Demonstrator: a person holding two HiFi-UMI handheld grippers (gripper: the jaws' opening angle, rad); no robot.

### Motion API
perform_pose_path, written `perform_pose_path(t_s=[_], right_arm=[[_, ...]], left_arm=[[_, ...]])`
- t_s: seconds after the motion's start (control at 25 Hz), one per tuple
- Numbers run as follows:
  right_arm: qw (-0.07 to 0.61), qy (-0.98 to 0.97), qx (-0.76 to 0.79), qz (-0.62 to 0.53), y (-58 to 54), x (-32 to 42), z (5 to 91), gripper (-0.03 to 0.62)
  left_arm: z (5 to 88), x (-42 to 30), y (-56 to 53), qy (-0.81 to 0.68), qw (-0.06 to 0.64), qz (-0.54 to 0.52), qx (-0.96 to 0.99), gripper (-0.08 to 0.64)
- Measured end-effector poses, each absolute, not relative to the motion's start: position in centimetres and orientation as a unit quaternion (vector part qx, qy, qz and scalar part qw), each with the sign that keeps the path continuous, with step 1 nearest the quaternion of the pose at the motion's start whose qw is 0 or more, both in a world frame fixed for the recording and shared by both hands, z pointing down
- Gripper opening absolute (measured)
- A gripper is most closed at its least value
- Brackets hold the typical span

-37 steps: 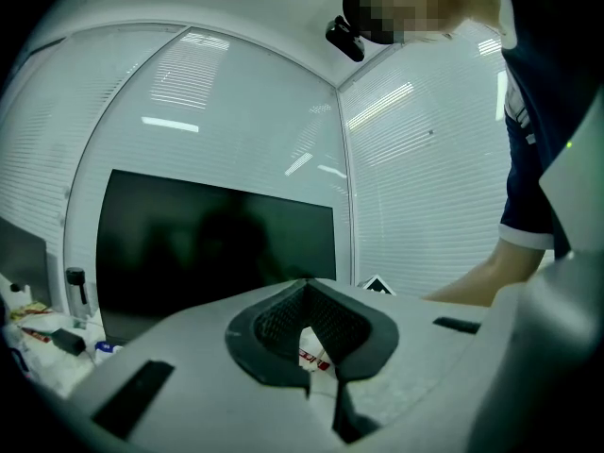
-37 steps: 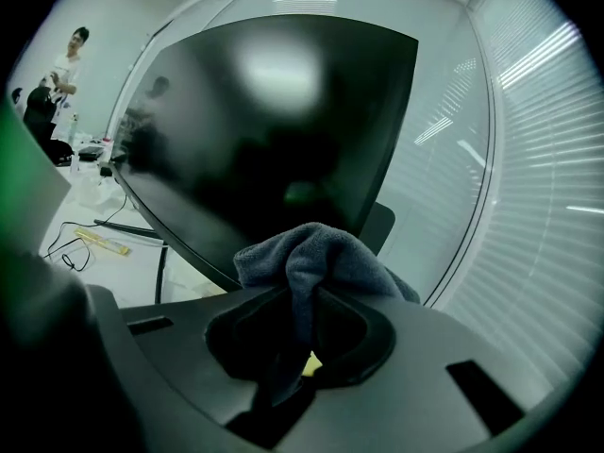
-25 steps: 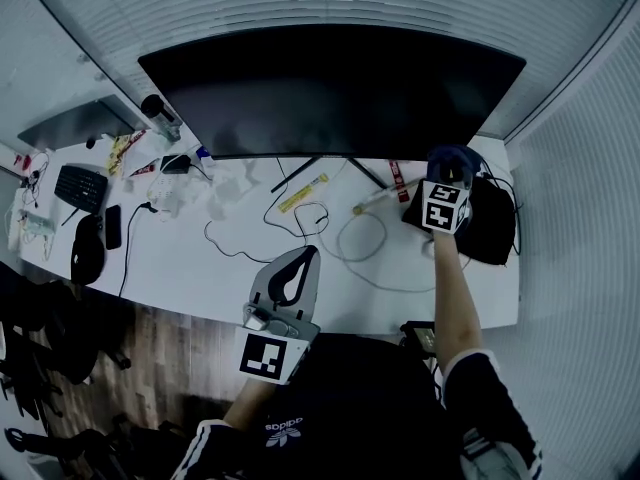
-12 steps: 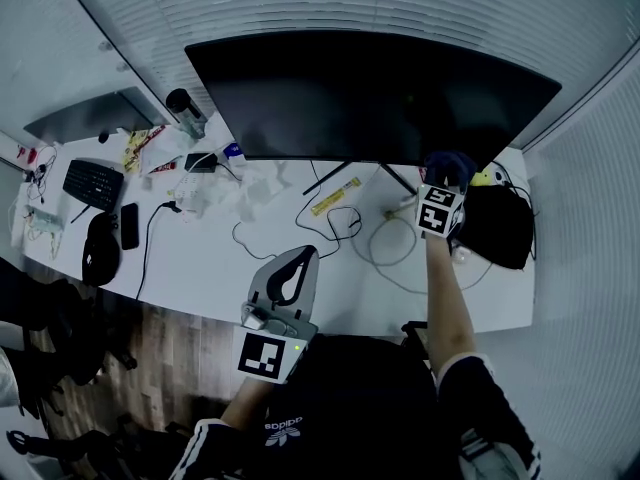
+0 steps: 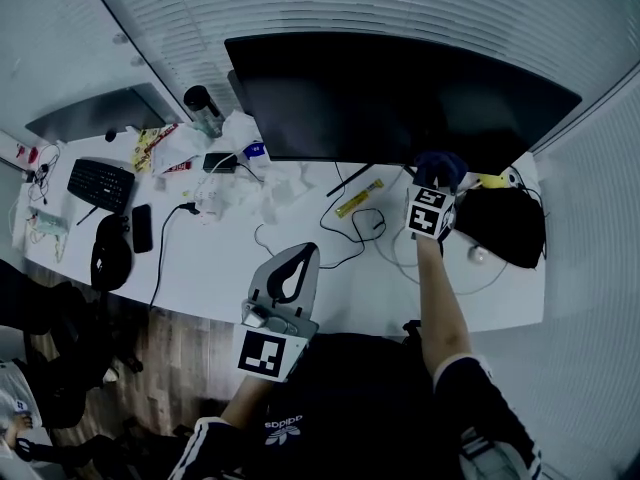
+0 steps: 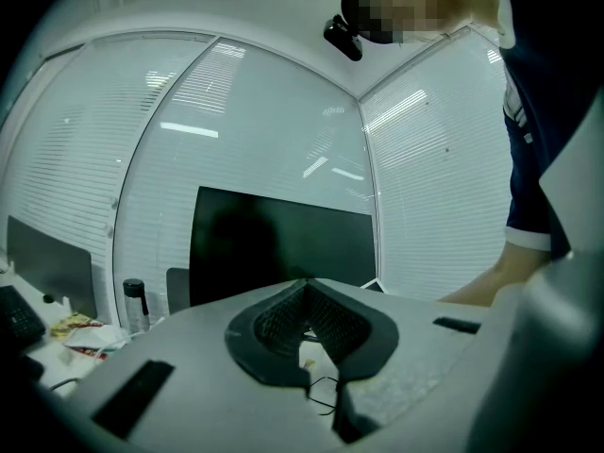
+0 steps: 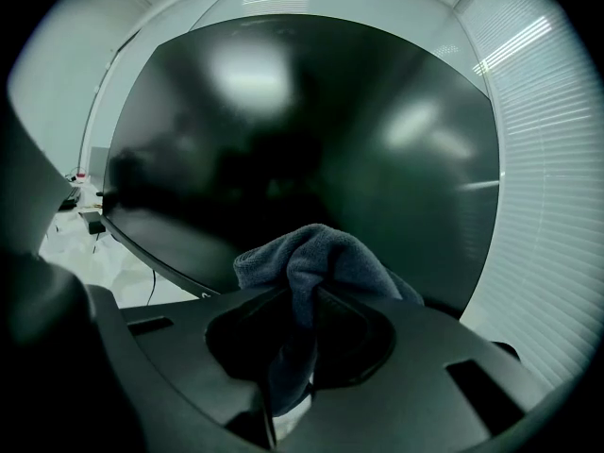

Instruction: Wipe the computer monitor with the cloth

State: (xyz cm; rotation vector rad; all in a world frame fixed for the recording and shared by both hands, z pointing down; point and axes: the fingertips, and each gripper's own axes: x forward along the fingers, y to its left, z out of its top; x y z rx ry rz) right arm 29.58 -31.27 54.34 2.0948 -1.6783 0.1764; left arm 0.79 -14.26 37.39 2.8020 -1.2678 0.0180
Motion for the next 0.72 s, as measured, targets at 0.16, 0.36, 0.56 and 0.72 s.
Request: perform_pose_path(t_s=[0.16, 0.36, 0.56, 0.72], right_arm=[[0.222, -0.616, 0.753, 0.065, -31.9, 26.3, 54.6, 0.048], [0.216, -0.624, 0.748, 0.071, -32.7, 22.5, 54.9, 0.048], [0.219, -0.637, 0.736, 0.072, -33.4, 18.6, 55.3, 0.048], [0.216, -0.65, 0.725, 0.073, -34.1, 15.2, 55.4, 0.048]], left_arm=[[37.4, -1.3, -14.7, -0.413, 0.033, 0.003, 0.91, 0.004], [37.5, -4.1, -14.9, -0.42, 0.031, 0.003, 0.907, 0.003], [37.8, -6.9, -15.2, -0.432, 0.035, 0.005, 0.901, 0.004], [37.8, -8.9, -15.4, -0.442, 0.036, 0.003, 0.896, 0.005]])
